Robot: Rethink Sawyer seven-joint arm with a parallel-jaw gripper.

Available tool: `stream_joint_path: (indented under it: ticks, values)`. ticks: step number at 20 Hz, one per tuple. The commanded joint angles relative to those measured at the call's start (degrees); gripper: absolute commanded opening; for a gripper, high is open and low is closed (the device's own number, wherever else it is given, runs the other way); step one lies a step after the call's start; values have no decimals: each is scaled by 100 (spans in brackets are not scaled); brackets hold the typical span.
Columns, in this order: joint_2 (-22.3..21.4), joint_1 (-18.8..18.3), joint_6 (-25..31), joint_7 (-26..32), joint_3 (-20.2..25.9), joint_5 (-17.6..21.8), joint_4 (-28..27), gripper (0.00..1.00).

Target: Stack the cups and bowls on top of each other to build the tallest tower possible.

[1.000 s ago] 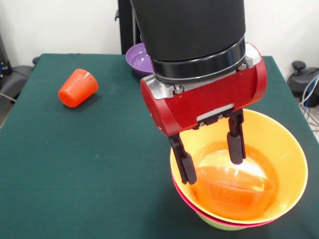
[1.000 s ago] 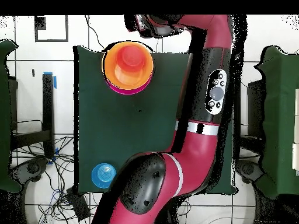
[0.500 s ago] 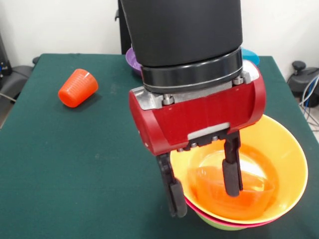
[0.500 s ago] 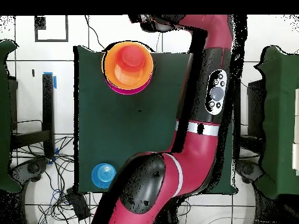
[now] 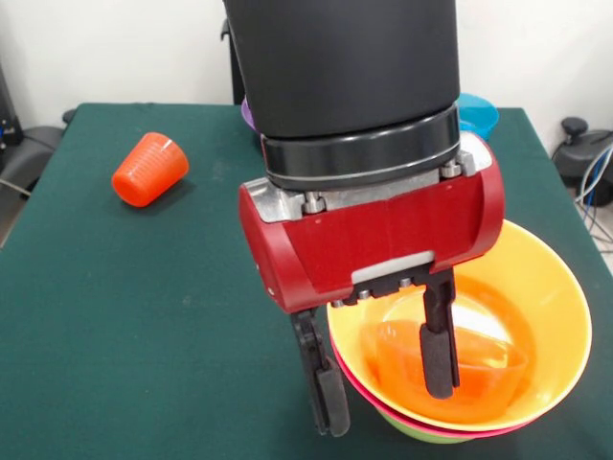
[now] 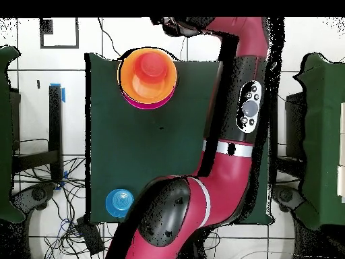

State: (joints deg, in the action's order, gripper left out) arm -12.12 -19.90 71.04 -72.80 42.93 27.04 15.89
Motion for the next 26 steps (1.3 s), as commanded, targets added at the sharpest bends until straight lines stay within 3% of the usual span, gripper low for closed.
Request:
stream_joint_path:
  ticks: [1,17,26]
  values:
    - [82,220,319,211,-211,433,578,100]
    - [-63,180,730,190,-328,154,822,100]
    - [-208,108,626,289,-577,-92,1258,100]
